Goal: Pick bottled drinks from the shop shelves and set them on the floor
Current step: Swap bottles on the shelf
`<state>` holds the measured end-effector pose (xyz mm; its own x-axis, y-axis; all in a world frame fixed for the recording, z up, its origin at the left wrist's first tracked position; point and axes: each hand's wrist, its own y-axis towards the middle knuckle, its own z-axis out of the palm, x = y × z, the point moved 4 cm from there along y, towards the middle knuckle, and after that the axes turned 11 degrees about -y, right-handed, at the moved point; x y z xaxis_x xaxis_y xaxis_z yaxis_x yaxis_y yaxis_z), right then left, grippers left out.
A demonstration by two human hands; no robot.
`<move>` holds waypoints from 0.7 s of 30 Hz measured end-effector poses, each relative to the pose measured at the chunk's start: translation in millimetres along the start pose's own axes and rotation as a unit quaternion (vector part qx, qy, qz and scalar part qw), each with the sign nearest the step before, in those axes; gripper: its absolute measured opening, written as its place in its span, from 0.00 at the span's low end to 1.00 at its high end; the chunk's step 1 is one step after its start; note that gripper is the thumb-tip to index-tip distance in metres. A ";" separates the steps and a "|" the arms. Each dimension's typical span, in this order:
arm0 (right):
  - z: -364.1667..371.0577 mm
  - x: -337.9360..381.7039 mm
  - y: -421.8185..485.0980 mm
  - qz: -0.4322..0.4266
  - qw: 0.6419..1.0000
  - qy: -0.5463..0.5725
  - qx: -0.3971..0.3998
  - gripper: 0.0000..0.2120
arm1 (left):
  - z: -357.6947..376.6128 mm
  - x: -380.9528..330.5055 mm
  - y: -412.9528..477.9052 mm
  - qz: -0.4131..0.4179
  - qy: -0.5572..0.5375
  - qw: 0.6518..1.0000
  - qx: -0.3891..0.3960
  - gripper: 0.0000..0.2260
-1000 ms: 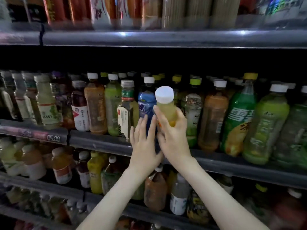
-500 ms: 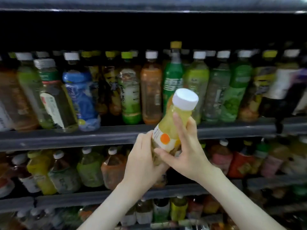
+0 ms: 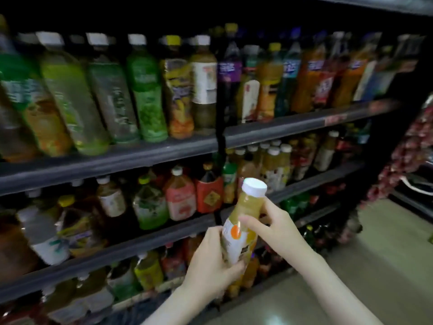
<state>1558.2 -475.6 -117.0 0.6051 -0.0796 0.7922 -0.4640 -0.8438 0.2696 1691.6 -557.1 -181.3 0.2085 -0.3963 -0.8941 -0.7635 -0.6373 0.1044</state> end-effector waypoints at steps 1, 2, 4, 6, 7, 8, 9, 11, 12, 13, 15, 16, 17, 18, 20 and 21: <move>-15.8 -20.5 -8.5 0.030 0.999 0.008 -0.006 0.09 | 25.1 -4.2 2.3 0.002 0.010 1.000 0.016 0.19; -30.7 -39.2 -15.5 0.055 0.998 0.013 -0.013 0.07 | 47.4 -8.0 4.6 0.001 0.016 0.999 0.028 0.19; -56.4 -73.5 -26.9 0.096 0.995 0.014 -0.024 0.04 | 86.4 -13.5 10.8 -0.011 0.027 0.998 0.051 0.21; -78.6 -100.0 -32.3 0.128 0.991 0.019 -0.043 0.03 | 116.0 -20.1 23.2 -0.008 0.055 0.995 0.081 0.24; -89.3 -112.2 -30.9 0.138 0.989 0.019 -0.054 0.04 | 128.0 -23.4 32.8 -0.006 0.068 0.993 0.093 0.26; -97.8 -122.3 -27.7 0.145 0.987 0.017 -0.063 0.04 | 136.6 -25.6 42.8 -0.004 0.078 0.992 0.102 0.27; -104.9 -131.1 -22.6 0.149 0.986 0.012 -0.070 0.05 | 143.1 -26.6 53.9 -0.002 0.087 0.990 0.107 0.28; -119.2 -148.7 -8.1 0.147 0.986 -0.002 -0.077 0.06 | 153.0 -26.2 80.1 0.007 0.102 0.989 0.103 0.29; -125.8 -157.6 0.3 0.146 0.986 -0.005 -0.078 0.06 | 155.4 -25.1 94.2 0.008 0.107 0.990 0.092 0.29; -131.6 -166.6 9.3 0.146 0.986 -0.007 -0.079 0.06 | 156.0 -23.3 108.1 0.008 0.106 0.992 0.072 0.29; -143.4 -182.9 28.7 0.150 0.985 -0.009 -0.085 0.06 | 153.0 -18.3 136.6 0.014 0.099 0.995 0.022 0.27; -150.7 -190.3 39.3 0.156 0.983 -0.009 -0.093 0.06 | 150.2 -16.4 151.2 0.016 0.103 0.995 -0.003 0.26; -158.0 -197.1 49.7 0.162 0.982 -0.007 -0.100 0.07 | 147.2 -14.9 164.6 0.016 0.109 0.994 -0.027 0.26; -165.0 -203.5 60.4 0.164 0.981 -0.006 -0.102 0.07 | 144.0 -13.7 177.2 0.013 0.111 0.992 -0.052 0.26; -176.8 -214.0 80.5 0.159 0.983 -0.013 -0.092 0.06 | 137.8 -13.0 201.4 0.006 0.107 0.989 -0.104 0.27; -181.5 -218.5 89.4 0.154 0.984 -0.018 -0.086 0.06 | 134.3 -14.2 212.5 0.011 0.104 0.986 -0.130 0.27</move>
<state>1267.1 -437.3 -166.6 0.4397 -0.3399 0.8313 -0.7300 -0.6745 0.1103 1444.3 -598.1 -204.9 0.3353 -0.5216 -0.7845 -0.5924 -0.7642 0.2550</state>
